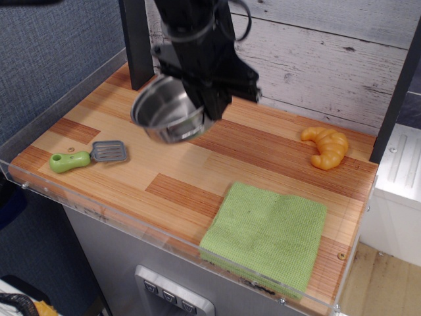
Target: Put the pot on the front of the counter on top of the towel.
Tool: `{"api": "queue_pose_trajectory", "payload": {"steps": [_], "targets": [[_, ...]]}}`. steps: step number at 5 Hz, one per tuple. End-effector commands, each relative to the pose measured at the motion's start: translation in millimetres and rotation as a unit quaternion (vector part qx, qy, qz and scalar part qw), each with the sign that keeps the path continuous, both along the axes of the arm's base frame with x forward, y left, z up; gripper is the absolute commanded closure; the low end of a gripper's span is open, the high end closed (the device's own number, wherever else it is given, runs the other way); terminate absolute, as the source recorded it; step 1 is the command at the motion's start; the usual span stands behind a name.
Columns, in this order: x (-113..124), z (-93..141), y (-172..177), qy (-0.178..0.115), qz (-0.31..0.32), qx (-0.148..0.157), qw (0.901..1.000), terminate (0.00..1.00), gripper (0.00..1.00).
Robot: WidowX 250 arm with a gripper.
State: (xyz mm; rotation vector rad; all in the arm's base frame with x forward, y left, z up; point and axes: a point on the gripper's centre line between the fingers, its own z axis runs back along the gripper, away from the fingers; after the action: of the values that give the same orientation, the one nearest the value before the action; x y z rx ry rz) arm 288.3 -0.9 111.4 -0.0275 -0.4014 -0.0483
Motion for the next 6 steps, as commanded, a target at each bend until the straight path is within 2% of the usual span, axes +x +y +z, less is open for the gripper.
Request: {"api": "queue_pose_trajectory", "payload": {"steps": [1,3,6], "targets": [[-8.5,4.0,-24.9,-0.014,-0.044,0.008,0.9989,0.00,1.00],[-20.1,-13.6,-59.5,0.001,-0.088,0.004,0.9961,0.00,1.00],[-64.3,-45.0,-87.4,0.045,-0.169,0.006,0.9846,0.00,1.00]]}}
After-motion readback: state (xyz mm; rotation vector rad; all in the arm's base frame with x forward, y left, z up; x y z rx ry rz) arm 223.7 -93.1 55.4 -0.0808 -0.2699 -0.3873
